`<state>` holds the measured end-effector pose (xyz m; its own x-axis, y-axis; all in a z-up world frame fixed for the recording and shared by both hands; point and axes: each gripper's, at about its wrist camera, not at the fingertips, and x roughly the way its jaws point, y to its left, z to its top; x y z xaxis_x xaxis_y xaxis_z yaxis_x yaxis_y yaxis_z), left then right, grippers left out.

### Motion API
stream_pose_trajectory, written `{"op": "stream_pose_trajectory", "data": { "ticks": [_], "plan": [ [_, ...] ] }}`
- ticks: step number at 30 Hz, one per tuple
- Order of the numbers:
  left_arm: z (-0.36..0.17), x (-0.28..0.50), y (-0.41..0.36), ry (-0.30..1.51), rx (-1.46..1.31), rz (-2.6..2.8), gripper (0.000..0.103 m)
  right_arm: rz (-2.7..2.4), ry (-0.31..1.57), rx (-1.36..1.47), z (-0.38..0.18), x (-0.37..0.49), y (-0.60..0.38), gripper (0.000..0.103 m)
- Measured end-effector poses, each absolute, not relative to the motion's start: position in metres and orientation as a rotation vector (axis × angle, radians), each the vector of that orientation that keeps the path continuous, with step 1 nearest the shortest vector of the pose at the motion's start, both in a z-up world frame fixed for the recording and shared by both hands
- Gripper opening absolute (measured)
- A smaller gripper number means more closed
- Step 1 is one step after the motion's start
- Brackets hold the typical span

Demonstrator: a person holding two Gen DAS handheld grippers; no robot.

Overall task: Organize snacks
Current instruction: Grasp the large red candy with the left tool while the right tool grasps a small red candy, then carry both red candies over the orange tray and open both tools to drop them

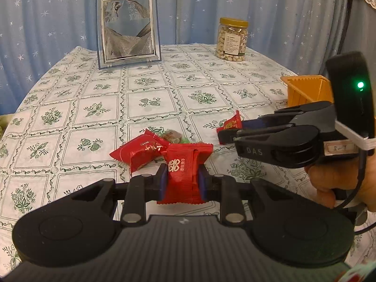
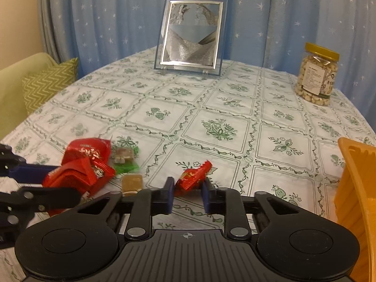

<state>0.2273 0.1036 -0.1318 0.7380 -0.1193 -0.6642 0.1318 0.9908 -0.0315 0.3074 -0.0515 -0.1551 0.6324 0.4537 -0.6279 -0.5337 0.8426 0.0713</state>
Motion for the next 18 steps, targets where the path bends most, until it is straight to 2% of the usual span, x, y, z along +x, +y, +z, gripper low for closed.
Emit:
{"op": "stream_pose_trajectory", "data": {
  "ticks": [18],
  "plan": [
    [-0.102, 0.177, 0.071, 0.691, 0.024, -0.13, 0.024, 0.399, 0.688, -0.021, -0.104, 0.209, -0.114, 0.023]
  ]
}}
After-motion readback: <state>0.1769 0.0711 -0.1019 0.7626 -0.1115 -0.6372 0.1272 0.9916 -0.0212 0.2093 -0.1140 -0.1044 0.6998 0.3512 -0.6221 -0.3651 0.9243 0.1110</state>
